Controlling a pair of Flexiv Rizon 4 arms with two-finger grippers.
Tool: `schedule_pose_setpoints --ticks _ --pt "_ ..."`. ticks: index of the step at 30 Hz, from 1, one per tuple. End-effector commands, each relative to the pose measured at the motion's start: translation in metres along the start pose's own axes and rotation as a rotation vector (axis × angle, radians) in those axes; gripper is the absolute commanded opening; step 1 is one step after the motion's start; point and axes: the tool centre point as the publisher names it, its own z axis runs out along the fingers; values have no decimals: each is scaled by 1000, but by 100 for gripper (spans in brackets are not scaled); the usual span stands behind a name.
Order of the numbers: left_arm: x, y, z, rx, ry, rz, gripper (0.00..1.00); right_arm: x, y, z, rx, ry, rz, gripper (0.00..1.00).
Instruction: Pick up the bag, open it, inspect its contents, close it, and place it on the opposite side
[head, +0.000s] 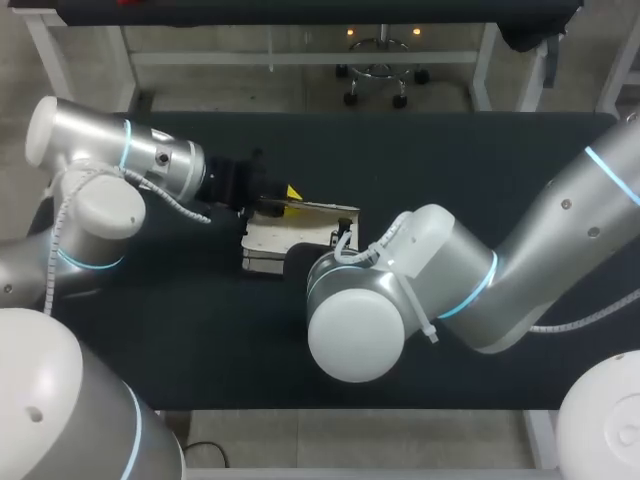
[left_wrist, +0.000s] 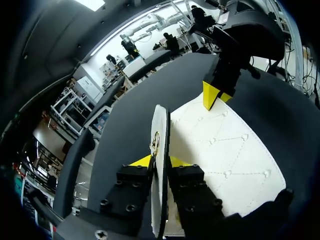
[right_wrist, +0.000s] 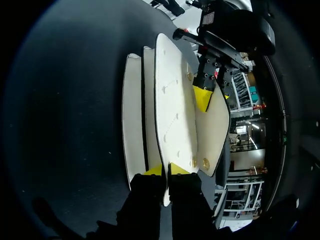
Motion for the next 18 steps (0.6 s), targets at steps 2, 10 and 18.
schedule_pose_setpoints --ticks 2,10,18 --pt "-2 -4 -10 19 -15 2 100 2 -3 2 -17 -9 0 0" --pt "-13 -15 -19 11 -30 36 80 2 -3 2 -17 -9 0 0" --pt "-16 -9 -14 -21 -36 36 0 2 -3 2 -17 -9 0 0"
